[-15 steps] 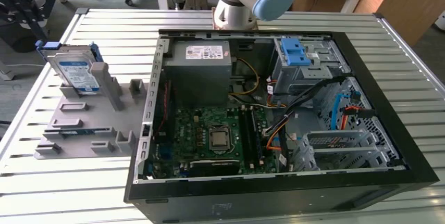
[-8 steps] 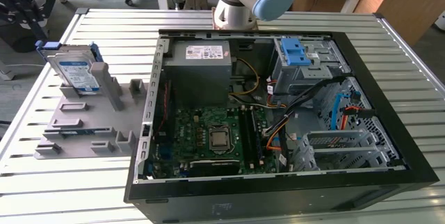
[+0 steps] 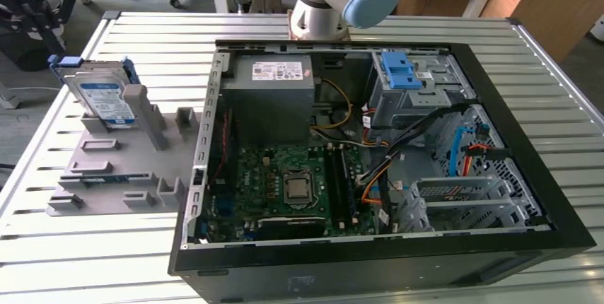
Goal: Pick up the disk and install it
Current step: 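Pick up the disk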
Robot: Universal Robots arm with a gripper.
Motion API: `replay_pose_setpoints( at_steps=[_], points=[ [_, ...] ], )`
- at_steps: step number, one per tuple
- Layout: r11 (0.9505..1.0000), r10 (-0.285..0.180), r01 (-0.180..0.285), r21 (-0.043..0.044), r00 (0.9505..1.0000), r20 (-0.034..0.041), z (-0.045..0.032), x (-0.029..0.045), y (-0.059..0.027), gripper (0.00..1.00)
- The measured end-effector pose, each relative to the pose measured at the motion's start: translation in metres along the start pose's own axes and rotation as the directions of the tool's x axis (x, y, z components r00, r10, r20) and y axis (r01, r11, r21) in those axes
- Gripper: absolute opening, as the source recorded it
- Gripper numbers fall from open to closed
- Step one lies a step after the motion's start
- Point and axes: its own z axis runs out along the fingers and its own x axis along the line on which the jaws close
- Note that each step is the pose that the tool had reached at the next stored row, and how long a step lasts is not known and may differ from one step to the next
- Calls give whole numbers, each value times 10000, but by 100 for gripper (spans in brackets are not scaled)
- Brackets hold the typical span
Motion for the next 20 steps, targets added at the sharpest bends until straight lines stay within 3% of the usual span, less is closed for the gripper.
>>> replay_pose_setpoints(
  at_steps=[3, 6, 12, 15, 18, 20],
  points=[
    [9985, -538, 538, -2, 9985, 0, 1, 0, 0, 11],
    [9940, -1092, 1092, -3, 9940, 3, 6, 0, 0, 11],
    [9766, -2152, 2152, 0, 9766, 18, 12, 0, 0, 11],
    [9665, -2566, 2566, 11, 9665, 70, 20, 0, 0, 11],
    [9616, -2743, 2743, 30, 9615, 164, 21, -1, 2, 11],
    [9602, -2792, 2792, 38, 9601, 178, 22, 0, 5, 11]
  ],
)
